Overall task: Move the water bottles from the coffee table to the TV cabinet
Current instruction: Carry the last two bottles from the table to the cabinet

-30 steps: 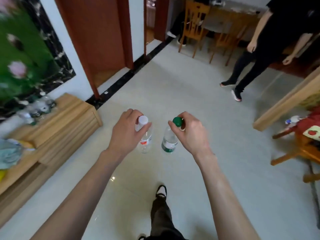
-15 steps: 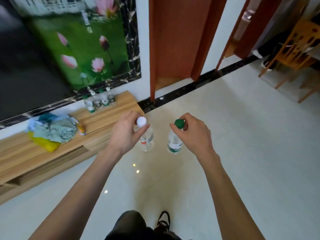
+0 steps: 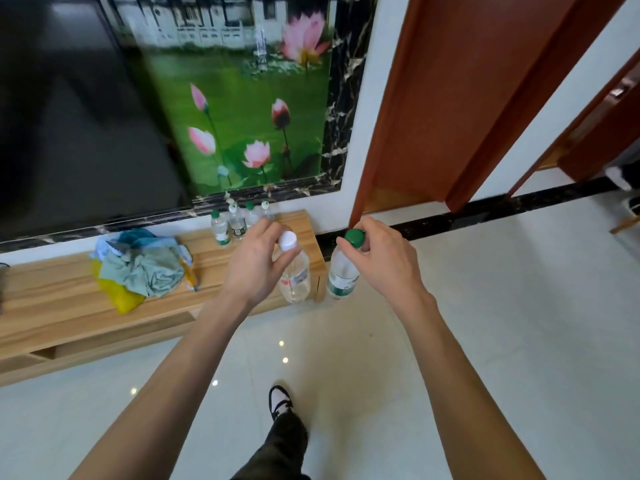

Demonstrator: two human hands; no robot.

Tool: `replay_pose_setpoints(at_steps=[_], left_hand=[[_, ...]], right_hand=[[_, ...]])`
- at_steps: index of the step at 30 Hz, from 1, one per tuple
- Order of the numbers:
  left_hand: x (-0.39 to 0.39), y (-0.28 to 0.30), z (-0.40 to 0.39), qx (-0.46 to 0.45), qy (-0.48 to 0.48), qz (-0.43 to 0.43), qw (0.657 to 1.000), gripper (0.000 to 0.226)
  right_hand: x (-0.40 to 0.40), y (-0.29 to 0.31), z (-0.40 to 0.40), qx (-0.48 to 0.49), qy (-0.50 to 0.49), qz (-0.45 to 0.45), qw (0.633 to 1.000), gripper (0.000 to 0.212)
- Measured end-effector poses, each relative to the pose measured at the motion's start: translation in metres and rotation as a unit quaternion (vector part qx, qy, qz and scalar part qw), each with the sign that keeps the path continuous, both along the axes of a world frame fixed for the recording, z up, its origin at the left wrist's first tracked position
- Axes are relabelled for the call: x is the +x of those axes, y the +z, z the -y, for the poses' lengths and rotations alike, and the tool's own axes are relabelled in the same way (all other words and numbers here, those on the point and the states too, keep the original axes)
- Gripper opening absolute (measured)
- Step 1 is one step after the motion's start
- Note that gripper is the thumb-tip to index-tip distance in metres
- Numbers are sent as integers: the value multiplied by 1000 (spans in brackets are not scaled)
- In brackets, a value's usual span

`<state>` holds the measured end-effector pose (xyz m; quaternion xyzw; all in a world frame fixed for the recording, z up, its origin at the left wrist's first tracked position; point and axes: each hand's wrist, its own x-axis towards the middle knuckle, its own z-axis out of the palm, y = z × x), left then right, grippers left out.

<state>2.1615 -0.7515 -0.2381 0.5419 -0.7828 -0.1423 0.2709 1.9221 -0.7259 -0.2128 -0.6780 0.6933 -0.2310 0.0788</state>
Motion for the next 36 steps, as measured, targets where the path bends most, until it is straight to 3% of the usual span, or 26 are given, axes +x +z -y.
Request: replay_pose_setpoints(at_steps=[12,25,36], left_hand=[[15,-25,158,71,40,-36,996,34],[-25,-78,320,138,87,8,987,36],[-38,-159,432,166,135,105,971,36]], right_hand=[[21,-32,183,34,51,-18,998,33],[-7,-99,359,120,114,-19,986,32],[-22,-183,483,159,154,-40,974,28]])
